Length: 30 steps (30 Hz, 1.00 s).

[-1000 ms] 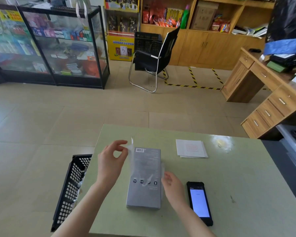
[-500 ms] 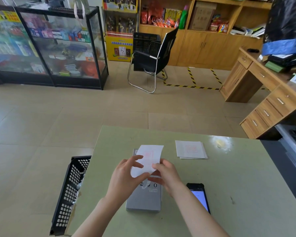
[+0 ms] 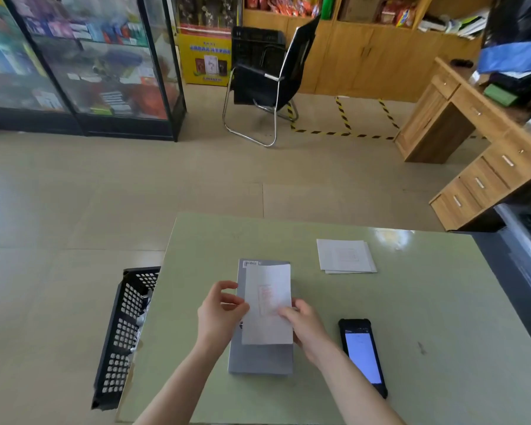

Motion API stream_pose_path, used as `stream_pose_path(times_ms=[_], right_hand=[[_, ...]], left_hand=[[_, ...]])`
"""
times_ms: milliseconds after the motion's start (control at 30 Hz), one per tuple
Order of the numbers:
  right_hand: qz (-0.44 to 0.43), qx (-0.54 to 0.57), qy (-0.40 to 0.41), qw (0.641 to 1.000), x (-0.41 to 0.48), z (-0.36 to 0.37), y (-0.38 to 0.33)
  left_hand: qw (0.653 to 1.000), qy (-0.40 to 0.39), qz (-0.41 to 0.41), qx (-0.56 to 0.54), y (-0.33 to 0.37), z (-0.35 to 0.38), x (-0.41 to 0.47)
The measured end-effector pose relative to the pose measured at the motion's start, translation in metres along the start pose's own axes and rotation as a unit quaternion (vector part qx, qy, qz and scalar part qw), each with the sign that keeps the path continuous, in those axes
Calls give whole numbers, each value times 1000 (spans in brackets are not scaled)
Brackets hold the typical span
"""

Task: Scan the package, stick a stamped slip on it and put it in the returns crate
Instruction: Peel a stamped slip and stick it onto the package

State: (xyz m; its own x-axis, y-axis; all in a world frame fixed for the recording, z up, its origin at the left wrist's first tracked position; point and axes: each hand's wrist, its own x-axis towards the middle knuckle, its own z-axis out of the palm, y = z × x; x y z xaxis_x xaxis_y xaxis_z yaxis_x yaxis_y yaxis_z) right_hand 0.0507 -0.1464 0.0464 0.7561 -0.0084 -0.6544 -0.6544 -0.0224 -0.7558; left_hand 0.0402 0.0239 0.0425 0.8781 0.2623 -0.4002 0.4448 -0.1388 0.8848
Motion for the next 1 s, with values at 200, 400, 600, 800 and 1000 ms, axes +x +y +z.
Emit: stream_pose_path(times_ms=[200, 400, 600, 800, 1000], right_hand=[[-63, -136, 73, 986, 13, 8, 15], [-109, -211, 144, 961, 21, 18, 23], [-106, -269, 174, 941, 26, 22, 23], [-64, -372, 178, 909, 29, 24, 19], [-31, -452, 179, 873, 29, 23, 8]], left_hand=[[999, 20, 8, 37, -13, 8, 6], [998, 21, 3, 57, -22, 9, 10], [993, 4, 30, 111, -25, 11, 11], [980, -6, 79, 185, -26, 16, 12], [969, -5, 88, 230, -27, 19, 14]])
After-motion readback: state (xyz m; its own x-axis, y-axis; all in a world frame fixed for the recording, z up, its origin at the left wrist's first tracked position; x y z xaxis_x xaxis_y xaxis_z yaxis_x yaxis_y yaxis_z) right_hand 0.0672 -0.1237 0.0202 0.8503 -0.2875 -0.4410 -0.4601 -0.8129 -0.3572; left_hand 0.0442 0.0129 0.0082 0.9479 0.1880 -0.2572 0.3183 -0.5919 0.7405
